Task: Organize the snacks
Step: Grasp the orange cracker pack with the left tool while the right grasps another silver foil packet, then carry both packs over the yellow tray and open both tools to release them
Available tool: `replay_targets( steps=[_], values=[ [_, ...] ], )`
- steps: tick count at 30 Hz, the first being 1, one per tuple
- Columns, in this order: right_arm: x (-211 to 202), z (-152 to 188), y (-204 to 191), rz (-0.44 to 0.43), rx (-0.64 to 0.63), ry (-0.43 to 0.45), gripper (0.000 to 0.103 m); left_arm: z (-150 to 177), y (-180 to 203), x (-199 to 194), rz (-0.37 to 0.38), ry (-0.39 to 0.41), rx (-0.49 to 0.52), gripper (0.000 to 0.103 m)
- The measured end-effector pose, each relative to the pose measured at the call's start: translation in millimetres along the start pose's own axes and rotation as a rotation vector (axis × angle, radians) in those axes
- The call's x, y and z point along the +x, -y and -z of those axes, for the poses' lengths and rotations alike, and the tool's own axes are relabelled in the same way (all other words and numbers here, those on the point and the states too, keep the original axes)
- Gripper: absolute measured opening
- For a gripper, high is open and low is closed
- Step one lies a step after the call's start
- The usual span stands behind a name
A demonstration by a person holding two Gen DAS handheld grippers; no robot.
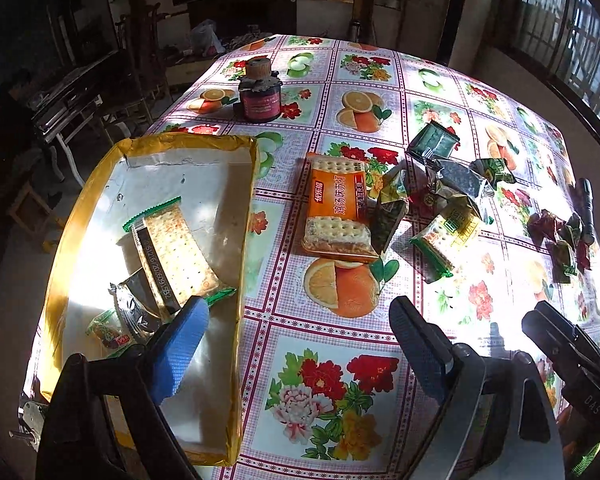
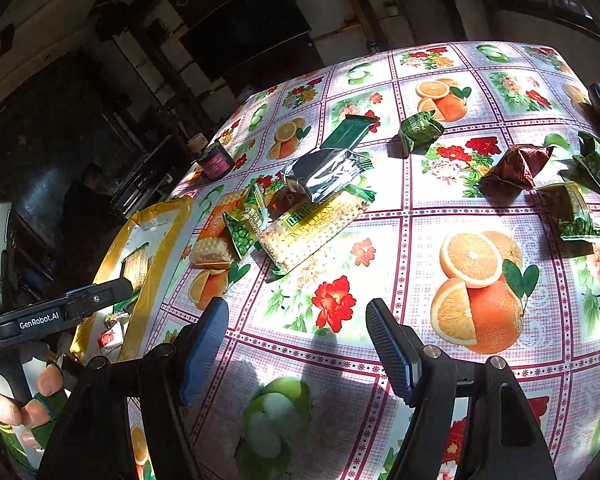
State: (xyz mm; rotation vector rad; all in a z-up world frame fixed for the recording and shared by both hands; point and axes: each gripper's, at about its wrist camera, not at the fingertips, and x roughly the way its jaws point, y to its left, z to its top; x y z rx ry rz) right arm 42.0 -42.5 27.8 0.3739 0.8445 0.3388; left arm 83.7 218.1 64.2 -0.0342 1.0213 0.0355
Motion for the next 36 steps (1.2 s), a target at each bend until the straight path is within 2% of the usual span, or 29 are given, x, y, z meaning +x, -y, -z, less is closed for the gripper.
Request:
replay_targets(
  steps=[7,11,16,17,21,24,28,29,30,31,33,34,35,36],
  values=[
    [7.9,-6.6,9.8,-0.003,0.009,-0.01,0.075,-29.9,19.8,29.7,-0.017,-0.037,0.002,0.091],
    [28.4,-31.2,-0.4,-0.011,-0.024,0.01,0.076,-46.9,26.7,44.9,-0.049,-0.047,0.017,0.091],
    [51.2,-80.2,-23.2,0.052,-0.218,0.062,0.089,-69.9,27.8,67.0,-0.056,-0.077,0.027,0.091],
    [58.6,-88.2,-28.2,0.08,-0.27,0.057,0.093,-73.6,28.7,72.6,-0.052,-0.086,0.032,0.091],
    [92.3,-107.2,-32.3,0.149,-0.384,-0.004,0.093,-83.3,31.1,92.5,-0.06,-0.119,0.031,0.091],
    [111.7,-109.4,-27.5,0.123,-0.4,-0.059,0.093,-84.1,33.6,106.3,-0.06,-0.152,0.041,0.091],
    [124.5,-104.6,-25.8,0.11,-0.429,-0.079,0.092,-77.1,40.4,124.6,-0.047,-0.203,0.069,0.091],
    [126.4,-103.0,-26.4,0.117,-0.434,-0.079,0.089,-75.9,39.8,124.6,-0.032,-0.191,0.06,0.09],
    [127.5,-101.5,-26.7,0.123,-0.438,-0.079,0.074,-74.7,39.1,124.8,-0.021,-0.189,0.052,0.088],
    [128.1,-100.3,-25.3,0.125,-0.435,-0.083,0.064,-74.0,38.6,124.3,-0.008,-0.187,0.047,0.086],
    [124.6,-100.0,-22.3,0.11,-0.411,-0.075,0.064,-72.9,39.5,121.4,0.026,-0.183,0.046,0.066],
    [122.8,-99.7,-20.7,0.105,-0.4,-0.077,0.064,-72.3,41.1,118.6,0.017,-0.172,0.053,0.057],
    [120.1,-99.6,-19.9,0.108,-0.39,-0.076,0.064,-70.9,42.9,116.8,0.018,-0.173,0.061,0.053],
    [116.8,-98.9,-19.0,0.111,-0.383,-0.073,0.064,-69.1,44.3,115.8,0.026,-0.178,0.068,0.053]
  ],
)
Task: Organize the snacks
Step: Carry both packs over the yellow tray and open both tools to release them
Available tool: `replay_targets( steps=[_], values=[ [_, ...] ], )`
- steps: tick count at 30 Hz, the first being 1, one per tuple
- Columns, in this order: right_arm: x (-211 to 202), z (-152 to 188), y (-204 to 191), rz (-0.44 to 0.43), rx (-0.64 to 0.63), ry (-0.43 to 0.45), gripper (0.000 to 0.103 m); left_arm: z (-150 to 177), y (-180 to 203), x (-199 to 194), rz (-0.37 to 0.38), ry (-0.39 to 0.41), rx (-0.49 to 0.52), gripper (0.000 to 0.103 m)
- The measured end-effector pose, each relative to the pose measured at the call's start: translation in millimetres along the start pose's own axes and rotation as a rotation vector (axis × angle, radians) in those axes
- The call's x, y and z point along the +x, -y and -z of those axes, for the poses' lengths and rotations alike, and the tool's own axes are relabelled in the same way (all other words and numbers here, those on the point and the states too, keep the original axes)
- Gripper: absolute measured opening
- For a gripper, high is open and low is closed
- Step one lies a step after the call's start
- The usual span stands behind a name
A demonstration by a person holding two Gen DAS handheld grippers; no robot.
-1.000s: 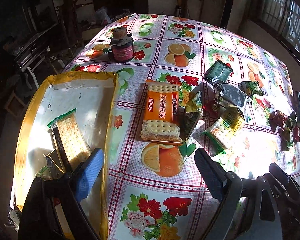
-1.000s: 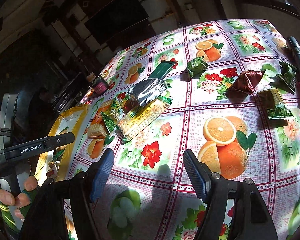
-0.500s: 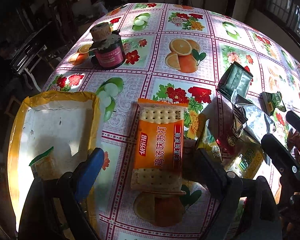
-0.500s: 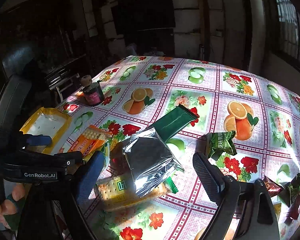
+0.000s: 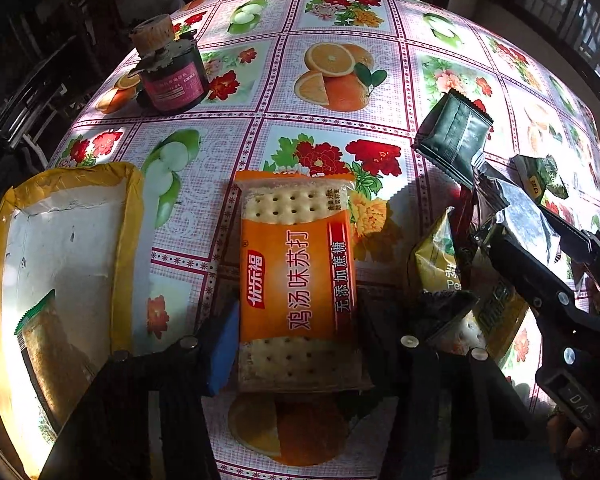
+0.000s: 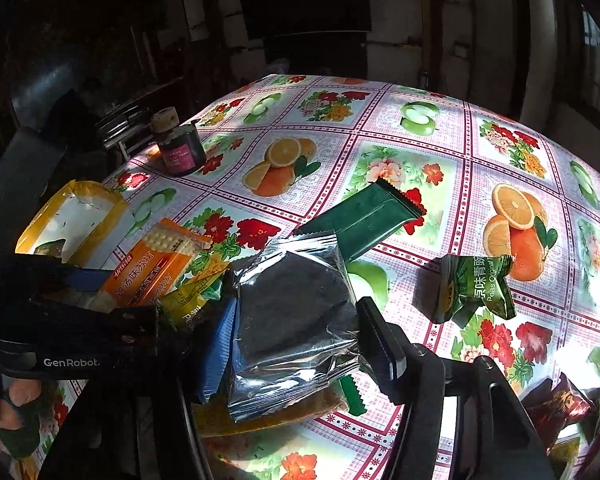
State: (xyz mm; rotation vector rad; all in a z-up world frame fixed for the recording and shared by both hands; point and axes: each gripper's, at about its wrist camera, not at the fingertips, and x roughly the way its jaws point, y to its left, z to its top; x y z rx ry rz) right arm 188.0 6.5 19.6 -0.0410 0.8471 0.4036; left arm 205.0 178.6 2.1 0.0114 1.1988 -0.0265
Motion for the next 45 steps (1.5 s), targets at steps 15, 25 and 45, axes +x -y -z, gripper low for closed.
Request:
replay_targets(
  steps=[15,25,45],
  values=[
    [-103.6,40.6,-3.5,-0.077,0.179,0.154,0.065,57.5,-9.3,-69.7,-0.025,0.114,-0.044,0.053],
    [-134.5,68.8,-33.5,-0.153,0.225,0.183,0.065,105.5,-33.3,-112.4,-0.128,0.208,-0.11,0.053],
    [-120.2,72.0,-94.5,-0.251,0.159,0.135,0.065,143.6,-91.1,-137.8,-0.214,0.255,-0.216,0.053]
  ],
)
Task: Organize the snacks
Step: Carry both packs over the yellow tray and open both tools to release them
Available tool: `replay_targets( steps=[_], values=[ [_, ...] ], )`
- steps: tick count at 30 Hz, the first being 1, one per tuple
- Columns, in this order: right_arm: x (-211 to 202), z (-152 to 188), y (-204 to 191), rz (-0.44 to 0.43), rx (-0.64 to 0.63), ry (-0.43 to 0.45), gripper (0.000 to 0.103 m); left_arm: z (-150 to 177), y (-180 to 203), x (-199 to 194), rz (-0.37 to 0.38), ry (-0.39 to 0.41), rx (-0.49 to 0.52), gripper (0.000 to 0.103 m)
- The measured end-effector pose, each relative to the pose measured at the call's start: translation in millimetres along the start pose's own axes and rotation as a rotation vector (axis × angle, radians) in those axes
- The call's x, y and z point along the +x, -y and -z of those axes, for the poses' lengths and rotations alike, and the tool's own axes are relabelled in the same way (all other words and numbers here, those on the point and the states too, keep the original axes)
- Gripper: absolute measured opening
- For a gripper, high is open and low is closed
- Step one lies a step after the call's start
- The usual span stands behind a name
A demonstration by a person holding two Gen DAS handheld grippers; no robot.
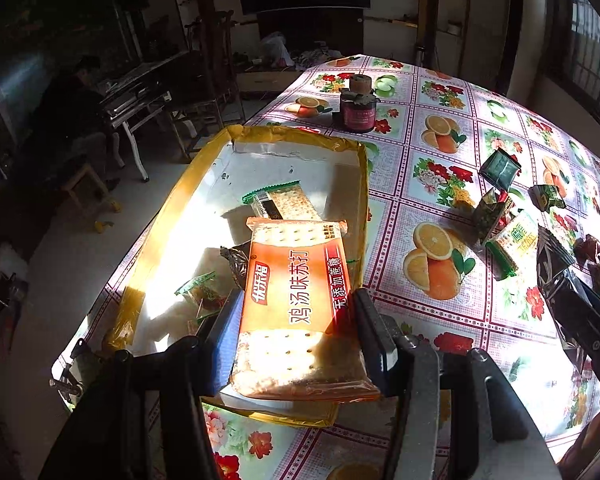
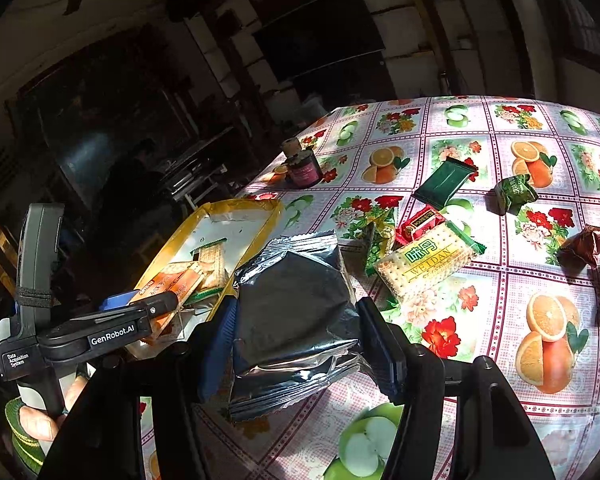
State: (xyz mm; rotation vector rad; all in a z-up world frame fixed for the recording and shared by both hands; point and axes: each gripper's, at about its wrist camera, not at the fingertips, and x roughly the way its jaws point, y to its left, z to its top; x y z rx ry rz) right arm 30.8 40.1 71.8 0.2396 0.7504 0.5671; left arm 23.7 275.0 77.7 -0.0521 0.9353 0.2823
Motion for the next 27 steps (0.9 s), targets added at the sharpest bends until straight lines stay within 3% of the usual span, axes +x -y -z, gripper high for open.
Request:
replay_targets(
  steps=[14,27],
  values=[
    [19.8,-2.3,-29.2,-0.041,-0.042,-0.027,0.065,-1.2,-40.8,-1.8,-0.057,0.032,-0.075,0.053],
    [65.7,-21.9,-73.0,-0.108,-0.107,-0.059,0.065,-6.3,-79.8,19.1,-0.083,0.006,-0.145,0.053]
  ],
)
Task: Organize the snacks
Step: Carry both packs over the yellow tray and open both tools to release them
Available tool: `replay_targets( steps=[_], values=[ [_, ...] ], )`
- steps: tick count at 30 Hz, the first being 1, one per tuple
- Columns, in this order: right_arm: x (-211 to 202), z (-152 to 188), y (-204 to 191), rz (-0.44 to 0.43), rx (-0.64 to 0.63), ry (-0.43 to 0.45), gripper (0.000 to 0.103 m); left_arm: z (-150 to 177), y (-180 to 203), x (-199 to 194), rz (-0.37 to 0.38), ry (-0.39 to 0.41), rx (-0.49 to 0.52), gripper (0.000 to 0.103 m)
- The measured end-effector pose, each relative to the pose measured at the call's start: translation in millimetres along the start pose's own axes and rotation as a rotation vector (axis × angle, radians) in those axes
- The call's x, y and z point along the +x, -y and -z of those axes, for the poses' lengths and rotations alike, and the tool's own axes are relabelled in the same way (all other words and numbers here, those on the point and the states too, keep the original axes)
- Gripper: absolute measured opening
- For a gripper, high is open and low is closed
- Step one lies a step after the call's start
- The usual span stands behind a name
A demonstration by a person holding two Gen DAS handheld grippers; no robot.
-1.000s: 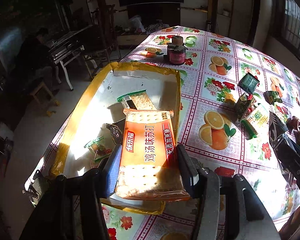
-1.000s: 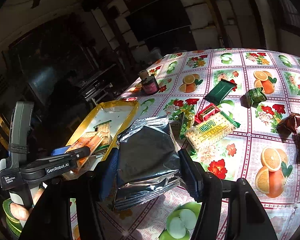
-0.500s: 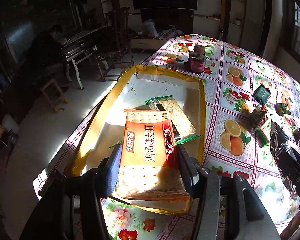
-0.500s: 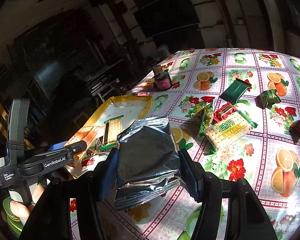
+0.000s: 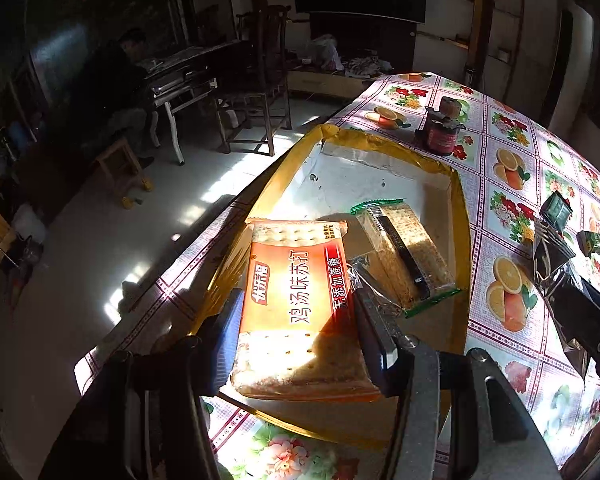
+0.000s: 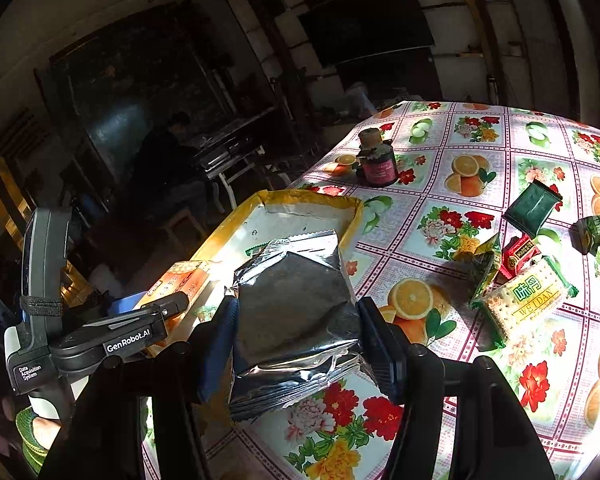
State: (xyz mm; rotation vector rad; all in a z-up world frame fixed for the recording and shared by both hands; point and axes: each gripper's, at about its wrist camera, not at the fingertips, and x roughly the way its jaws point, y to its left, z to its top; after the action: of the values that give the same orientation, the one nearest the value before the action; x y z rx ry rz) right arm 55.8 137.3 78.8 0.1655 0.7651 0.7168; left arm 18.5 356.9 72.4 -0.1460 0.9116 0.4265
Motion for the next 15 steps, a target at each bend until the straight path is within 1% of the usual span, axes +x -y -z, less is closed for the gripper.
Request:
replay_targets(
  steps=[5,10,15],
  values=[
    [31.9,-13.1,-6.3,-0.01,-0.006,-0.038,0.065,-10.4,-8.8,17.8,-0.007,-0.022,-0.015,0.053],
    [65.7,-37.1,-16.4,-0.031,-0.031,-0.057,0.065,-24.2,-7.0,34.6,0.023,-0.049,-0.024,0.053],
    [114.2,-59.1,-14.7,-0.012,-0.033,-0.11,0.065,-33.6,-0.3,52.3,0.027,-0.076,-0.023,0.053]
  ],
)
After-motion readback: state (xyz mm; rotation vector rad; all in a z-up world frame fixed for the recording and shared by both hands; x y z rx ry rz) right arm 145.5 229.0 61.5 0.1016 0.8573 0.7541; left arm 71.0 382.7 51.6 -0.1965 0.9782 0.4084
